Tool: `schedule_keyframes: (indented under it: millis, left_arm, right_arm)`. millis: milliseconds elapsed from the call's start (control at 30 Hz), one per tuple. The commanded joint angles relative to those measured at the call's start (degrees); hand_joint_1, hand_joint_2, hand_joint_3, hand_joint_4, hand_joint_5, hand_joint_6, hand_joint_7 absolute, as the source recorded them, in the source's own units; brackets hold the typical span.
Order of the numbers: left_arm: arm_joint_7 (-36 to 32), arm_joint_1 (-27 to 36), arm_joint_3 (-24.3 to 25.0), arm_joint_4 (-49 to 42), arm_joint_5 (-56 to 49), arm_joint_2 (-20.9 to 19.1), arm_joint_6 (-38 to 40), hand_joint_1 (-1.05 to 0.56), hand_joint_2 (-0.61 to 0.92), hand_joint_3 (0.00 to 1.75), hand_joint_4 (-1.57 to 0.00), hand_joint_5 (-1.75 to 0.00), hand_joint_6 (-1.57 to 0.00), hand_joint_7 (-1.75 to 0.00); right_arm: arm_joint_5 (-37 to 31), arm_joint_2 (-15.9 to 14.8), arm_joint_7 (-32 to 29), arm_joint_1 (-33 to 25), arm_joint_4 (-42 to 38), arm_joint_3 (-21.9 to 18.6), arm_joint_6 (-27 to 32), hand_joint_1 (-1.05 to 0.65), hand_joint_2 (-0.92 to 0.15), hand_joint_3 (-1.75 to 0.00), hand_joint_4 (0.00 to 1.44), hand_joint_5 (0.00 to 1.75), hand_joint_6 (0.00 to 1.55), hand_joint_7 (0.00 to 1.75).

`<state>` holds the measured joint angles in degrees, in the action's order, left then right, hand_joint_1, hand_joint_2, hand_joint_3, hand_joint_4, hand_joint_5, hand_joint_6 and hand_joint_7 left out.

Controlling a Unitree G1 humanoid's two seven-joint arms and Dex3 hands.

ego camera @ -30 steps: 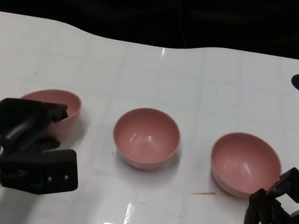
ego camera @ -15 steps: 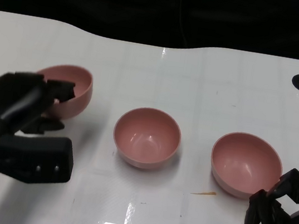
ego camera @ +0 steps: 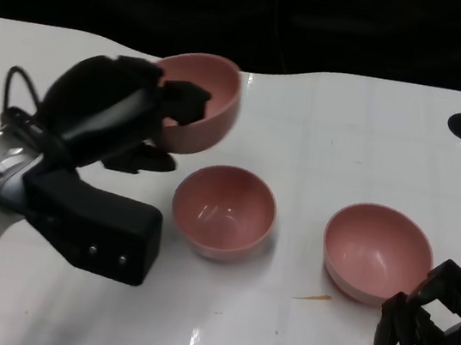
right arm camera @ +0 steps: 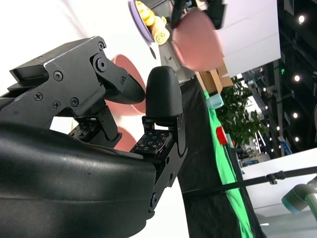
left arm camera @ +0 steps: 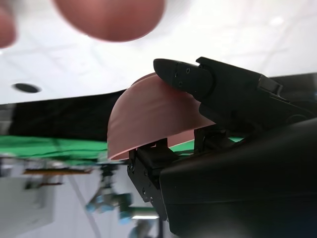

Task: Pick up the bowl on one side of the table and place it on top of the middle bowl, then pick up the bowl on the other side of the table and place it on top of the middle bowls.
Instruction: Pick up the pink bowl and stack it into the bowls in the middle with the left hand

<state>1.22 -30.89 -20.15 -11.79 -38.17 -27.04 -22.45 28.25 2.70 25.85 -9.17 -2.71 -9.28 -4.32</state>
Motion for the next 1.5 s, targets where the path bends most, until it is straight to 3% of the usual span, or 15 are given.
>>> schedule_keyframes:
  millis: [33, 100, 133, 167, 200, 233, 300, 433, 600, 700, 800, 900, 1100, 1200, 1500]
  left_arm:
    - [1.4, -2.1, -1.5, -0.4, -0.7, 1.2, -1.5, -0.15, 0.92, 0.12, -0.78, -1.57, -0.75, -1.31]
    - [2.6, -3.0, -2.4, -0.7, -0.8, 2.4, -1.7, -0.15, 0.92, 0.1, -0.9, -1.33, -0.91, -0.95]
    - [3.2, -3.2, -2.6, -0.7, -0.8, 2.8, -1.6, -0.17, 0.92, 0.11, -1.02, -1.02, -1.04, -0.61]
    - [3.5, -3.3, -2.9, -0.8, -1.0, 3.4, -1.4, -0.18, 0.92, 0.12, -1.07, -0.89, -1.11, -0.45]
    - [3.5, -3.3, -3.3, -1.1, -1.2, 3.9, -1.4, -0.18, 0.92, 0.11, -1.1, -0.86, -1.17, -0.37]
    - [3.7, -3.3, -3.5, -1.2, -1.3, 4.3, -1.2, -0.17, 0.92, 0.09, -1.05, -1.02, -1.22, -0.35]
    - [3.9, -3.1, -3.8, -1.5, -1.5, 4.8, -1.1, -0.17, 0.92, 0.09, -1.01, -1.12, -1.23, -0.34]
    - [3.2, -2.8, -4.5, -2.4, -2.3, 5.5, -1.5, -0.14, 0.92, 0.08, -0.92, -1.33, -1.06, -0.7]
    - [2.5, -2.4, -4.8, -3.3, -3.3, 5.8, -1.6, -0.12, 0.92, 0.07, -0.9, -1.34, -0.97, -0.87]
    - [1.5, -1.9, -4.9, -4.3, -4.0, 5.7, -2.3, -0.13, 0.92, 0.08, -0.93, -1.28, -0.97, -0.8]
    - [0.9, -1.6, -4.9, -5.3, -4.0, 5.7, -3.0, -0.14, 0.92, 0.1, -0.89, -1.37, -0.98, -0.82]
    - [1.2, -1.4, -4.8, -6.3, -3.7, 5.7, -3.1, -0.13, 0.92, 0.12, -0.83, -1.47, -0.88, -1.05]
    - [0.8, -1.4, -4.8, -7.9, -3.9, 5.5, -3.5, -0.13, 0.92, 0.15, -0.88, -1.34, -0.89, -0.99]
    - [-0.4, -1.5, -4.9, -9.9, -4.5, 5.3, -4.3, -0.13, 0.92, 0.16, -0.81, -1.45, -0.78, -1.2]
    - [-4.0, -2.6, -6.1, -16.3, -6.7, 5.4, -6.1, -0.15, 0.92, 0.21, -0.84, -1.31, -0.76, -1.18]
  right_arm:
    - [0.0, 0.2, -0.2, 0.0, 0.1, -0.2, -1.0, -0.06, -0.58, -1.03, 0.84, 1.74, 0.79, 1.42]
    - [-0.1, 0.4, -0.3, -0.2, 0.4, 0.1, -0.9, -0.07, -0.59, -1.01, 0.83, 1.75, 0.79, 1.42]
    - [-0.1, 0.5, -0.3, -0.3, 0.4, 0.2, -1.0, -0.06, -0.61, -1.0, 0.83, 1.75, 0.78, 1.43]
    - [-0.1, 0.7, -0.3, -0.4, 0.6, 0.4, -1.1, -0.06, -0.62, -0.99, 0.83, 1.75, 0.78, 1.44]
    - [-0.3, 0.9, -0.4, -0.5, 0.7, 0.6, -1.3, -0.06, -0.61, -0.98, 0.83, 1.75, 0.77, 1.44]
    - [-0.5, 1.1, -0.5, -0.6, 0.8, 0.7, -1.5, -0.07, -0.61, -0.96, 0.83, 1.74, 0.77, 1.43]
    - [-0.7, 1.6, -0.6, -0.8, 0.9, 0.9, -1.9, -0.07, -0.61, -0.95, 0.84, 1.74, 0.78, 1.43]
    - [-0.5, 2.0, -0.1, -0.8, 1.0, 1.2, -2.4, -0.06, -0.61, -0.96, 0.84, 1.74, 0.79, 1.42]
    - [-0.6, 1.9, -0.9, -1.0, 1.4, 1.4, -1.7, -0.09, -0.6, -0.96, 0.85, 1.72, 0.81, 1.39]
    - [0.0, 1.7, -0.2, -1.0, 1.1, 1.4, -2.0, -0.07, -0.61, -0.98, 0.85, 1.72, 0.81, 1.39]
    - [0.0, 1.6, -0.1, -1.1, 1.1, 1.3, -2.1, -0.07, -0.6, -0.98, 0.85, 1.72, 0.81, 1.39]
    - [-0.4, 1.4, -0.7, -1.4, 1.6, 1.3, -1.7, -0.07, -0.6, -0.99, 0.85, 1.73, 0.8, 1.4]
    - [-0.9, 1.5, -1.1, -1.6, 1.9, 1.4, -2.0, -0.08, -0.59, -0.97, 0.86, 1.72, 0.8, 1.41]
    - [-1.0, 1.6, -1.4, -1.8, 2.1, 1.4, -2.0, -0.07, -0.6, -0.98, 0.86, 1.72, 0.79, 1.42]
    - [-0.4, 1.7, -0.9, -1.7, 1.9, 1.6, -1.9, -0.07, -0.62, -0.95, 0.84, 1.74, 0.78, 1.43]
